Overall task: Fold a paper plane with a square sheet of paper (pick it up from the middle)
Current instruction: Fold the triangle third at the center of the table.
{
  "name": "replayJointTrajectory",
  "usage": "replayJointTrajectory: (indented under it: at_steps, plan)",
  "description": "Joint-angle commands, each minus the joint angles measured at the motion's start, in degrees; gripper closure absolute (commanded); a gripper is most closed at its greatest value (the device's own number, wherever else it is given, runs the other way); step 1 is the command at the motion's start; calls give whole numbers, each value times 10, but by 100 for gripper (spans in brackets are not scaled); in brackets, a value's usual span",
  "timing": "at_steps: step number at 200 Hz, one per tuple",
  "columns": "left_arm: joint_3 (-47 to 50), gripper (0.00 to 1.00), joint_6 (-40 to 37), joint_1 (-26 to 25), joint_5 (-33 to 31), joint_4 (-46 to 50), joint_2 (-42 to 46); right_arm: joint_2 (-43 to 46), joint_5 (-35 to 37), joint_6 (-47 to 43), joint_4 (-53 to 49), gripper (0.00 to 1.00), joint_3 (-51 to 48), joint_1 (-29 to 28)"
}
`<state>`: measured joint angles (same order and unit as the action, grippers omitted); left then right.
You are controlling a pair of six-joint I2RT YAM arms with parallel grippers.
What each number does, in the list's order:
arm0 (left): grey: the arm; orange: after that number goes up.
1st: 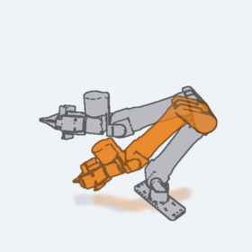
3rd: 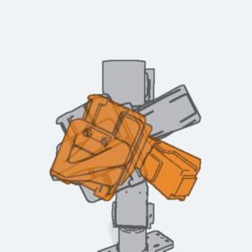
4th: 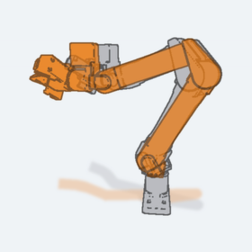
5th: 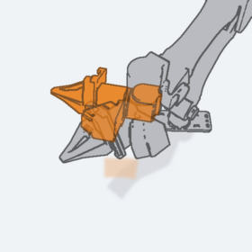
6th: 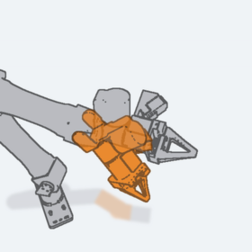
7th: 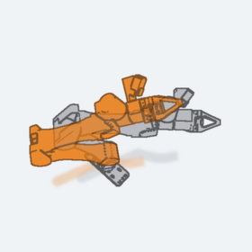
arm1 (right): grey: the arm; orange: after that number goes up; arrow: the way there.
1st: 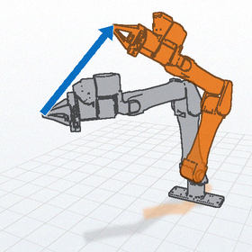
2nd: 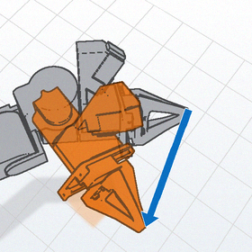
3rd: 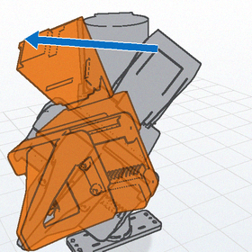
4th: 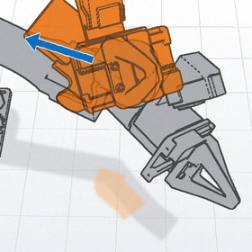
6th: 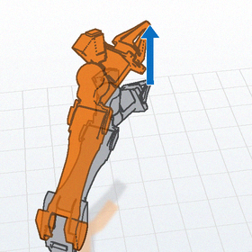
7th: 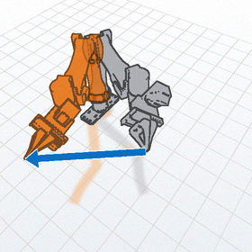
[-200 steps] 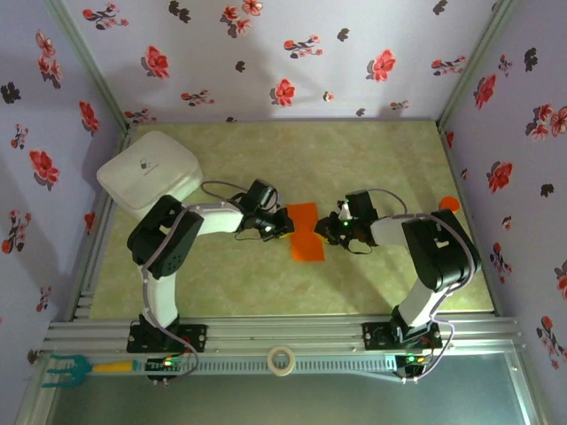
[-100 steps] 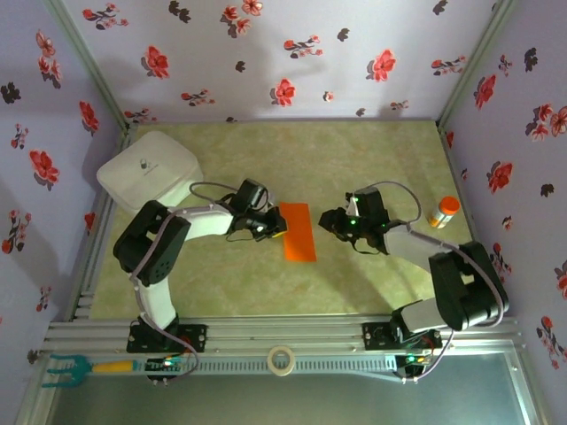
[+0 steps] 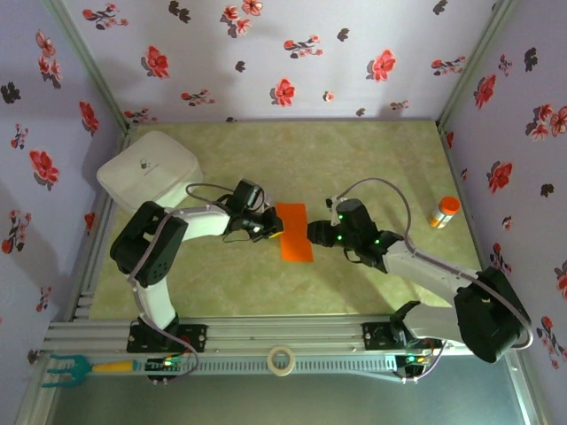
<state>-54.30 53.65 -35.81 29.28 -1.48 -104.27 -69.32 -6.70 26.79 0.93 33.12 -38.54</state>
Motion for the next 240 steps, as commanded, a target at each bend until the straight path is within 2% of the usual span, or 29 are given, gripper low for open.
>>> replayJointTrajectory:
  at_steps: [1,59,98,132,176,240]
  plan:
    - [9,99,-10,6,16,-4,21,3,64,-87,8,50,-8,-46]
    - [16,99,-4,9,18,-12,28,-56,213,-288,28,48,7,-227]
    - [24,99,-1,11,18,-19,29,-121,296,-331,72,46,21,-297]
    - [29,99,4,13,18,-24,30,-164,341,-340,110,45,28,-313]
    - [32,99,4,15,18,-27,35,-200,332,-340,122,44,33,-318]
    - [37,99,8,15,18,-35,36,-236,356,-342,154,47,27,-320]
